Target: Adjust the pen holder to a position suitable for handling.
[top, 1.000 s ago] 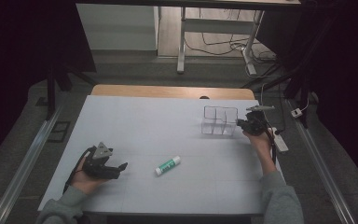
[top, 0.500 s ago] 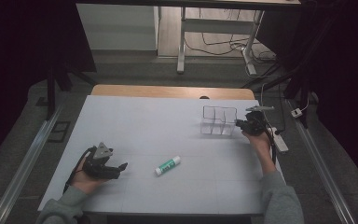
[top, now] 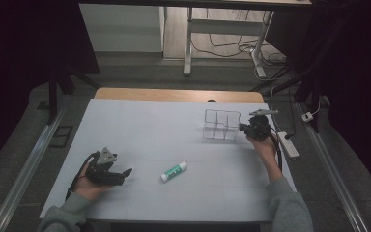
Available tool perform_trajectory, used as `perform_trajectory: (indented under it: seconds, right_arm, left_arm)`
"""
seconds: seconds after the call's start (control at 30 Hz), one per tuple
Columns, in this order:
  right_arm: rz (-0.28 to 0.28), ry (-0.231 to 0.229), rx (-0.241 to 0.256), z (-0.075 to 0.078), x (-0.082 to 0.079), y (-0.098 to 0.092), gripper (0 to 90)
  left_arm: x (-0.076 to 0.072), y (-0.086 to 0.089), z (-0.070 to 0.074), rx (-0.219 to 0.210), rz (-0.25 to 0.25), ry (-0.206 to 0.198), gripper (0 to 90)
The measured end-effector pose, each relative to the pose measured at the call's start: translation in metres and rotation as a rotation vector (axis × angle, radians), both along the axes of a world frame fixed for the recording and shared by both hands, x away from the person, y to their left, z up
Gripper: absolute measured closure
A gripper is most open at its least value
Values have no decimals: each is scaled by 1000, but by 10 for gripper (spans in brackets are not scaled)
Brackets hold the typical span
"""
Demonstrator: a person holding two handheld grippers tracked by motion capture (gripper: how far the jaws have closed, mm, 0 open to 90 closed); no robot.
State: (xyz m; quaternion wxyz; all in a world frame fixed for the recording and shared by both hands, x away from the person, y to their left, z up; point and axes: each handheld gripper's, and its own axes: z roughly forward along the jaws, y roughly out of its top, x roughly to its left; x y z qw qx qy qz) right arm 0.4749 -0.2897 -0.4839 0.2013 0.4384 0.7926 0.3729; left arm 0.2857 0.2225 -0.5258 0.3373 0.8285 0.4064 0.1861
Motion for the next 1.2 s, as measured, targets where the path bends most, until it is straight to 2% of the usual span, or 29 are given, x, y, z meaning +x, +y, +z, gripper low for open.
perform_trajectory:
  seconds: [0.13,0.5,0.93,1.2]
  right_arm:
    - [0,-14,9,1,-2,4,887]
    - [31,-12,20,0,-4,17,887]
    - [58,-26,20,-2,-7,33,887]
    - [101,-21,3,-3,-8,48,887]
  left_arm:
    - [0,0,0,2,-2,-1,177]
    - [0,0,0,4,-3,-1,176]
    - [0,0,0,-3,-3,0,176]
    - [1,-1,-1,2,-8,4,177]
